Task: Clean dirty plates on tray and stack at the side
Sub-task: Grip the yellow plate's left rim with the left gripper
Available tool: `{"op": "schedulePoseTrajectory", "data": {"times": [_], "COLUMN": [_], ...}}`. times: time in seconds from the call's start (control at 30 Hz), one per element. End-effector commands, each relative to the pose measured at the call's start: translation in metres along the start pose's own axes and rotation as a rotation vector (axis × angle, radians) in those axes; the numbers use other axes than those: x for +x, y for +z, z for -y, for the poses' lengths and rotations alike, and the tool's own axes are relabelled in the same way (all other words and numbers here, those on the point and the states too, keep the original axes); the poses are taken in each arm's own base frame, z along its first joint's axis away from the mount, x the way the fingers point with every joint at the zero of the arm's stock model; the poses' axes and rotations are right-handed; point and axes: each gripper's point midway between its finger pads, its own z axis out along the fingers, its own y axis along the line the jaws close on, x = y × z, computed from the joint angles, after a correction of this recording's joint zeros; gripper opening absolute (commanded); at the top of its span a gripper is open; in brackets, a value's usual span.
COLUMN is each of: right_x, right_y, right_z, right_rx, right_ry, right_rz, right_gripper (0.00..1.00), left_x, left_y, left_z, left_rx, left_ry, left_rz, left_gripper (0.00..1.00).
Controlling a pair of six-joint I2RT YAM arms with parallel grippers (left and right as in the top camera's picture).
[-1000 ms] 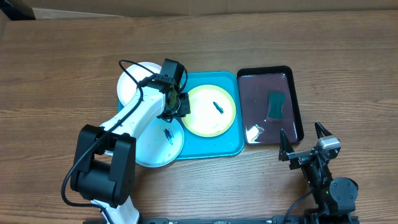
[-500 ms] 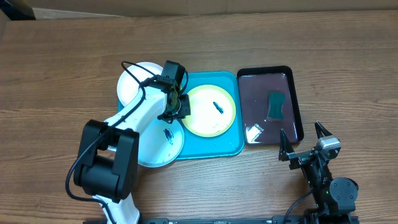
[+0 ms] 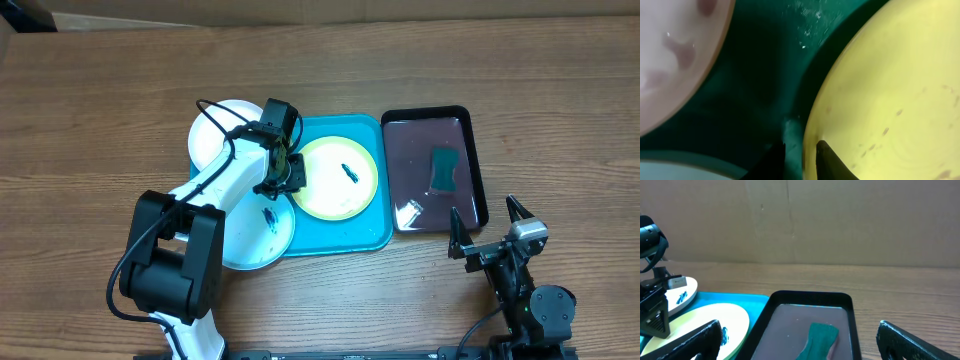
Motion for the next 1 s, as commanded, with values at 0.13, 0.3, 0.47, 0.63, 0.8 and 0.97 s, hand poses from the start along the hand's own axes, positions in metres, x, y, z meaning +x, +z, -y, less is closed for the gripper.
{"op": "schedulePoseTrajectory", "data": {"times": [0.13,0.3,0.47,0.63,0.8,0.97], "right_x": [0.0023,0.0023,0.0023,0.0024,0.0024,0.0023], "right_y": [0.0001,0.0001,0.0001,0.0001,0.0001,0.0001], "right_z": [0.0026,0.0026,0.0026,0.0025,0.0025,0.0026], "right_rx": [0.012,0.012,0.012,0.011,0.011,0.012], "right_ry": [-0.004,-0.004,-0.004,-0.004,-0.004,-0.004], "right_rz": [0.002,0.002,0.002,0.001,0.001,0.002], "right_gripper": [1.00,1.00,1.00,1.00,1.00,1.00], "left_x": [-0.0107,-0.0148,-0.0145,-0.0148,-0.0146,-0.0141], "left_y": [-0.0081,-0.0104,-0.0102,-0.0103,-0.0102,-0.0098], "left_z": [0.0036,0.0056,0.0056,0.0057,0.0056,0.0058], "left_rx": [-0.001,0.004,0.003,0.004,0.004,0.003], "left_ry": [0.032,0.033,0.033,0.033,0.033,0.034], "left_rz": [0.021,0.033,0.032,0.033,0.033,0.031], "left_gripper": [0.23,0.23,0.17,0.15,0.14,0.12]}}
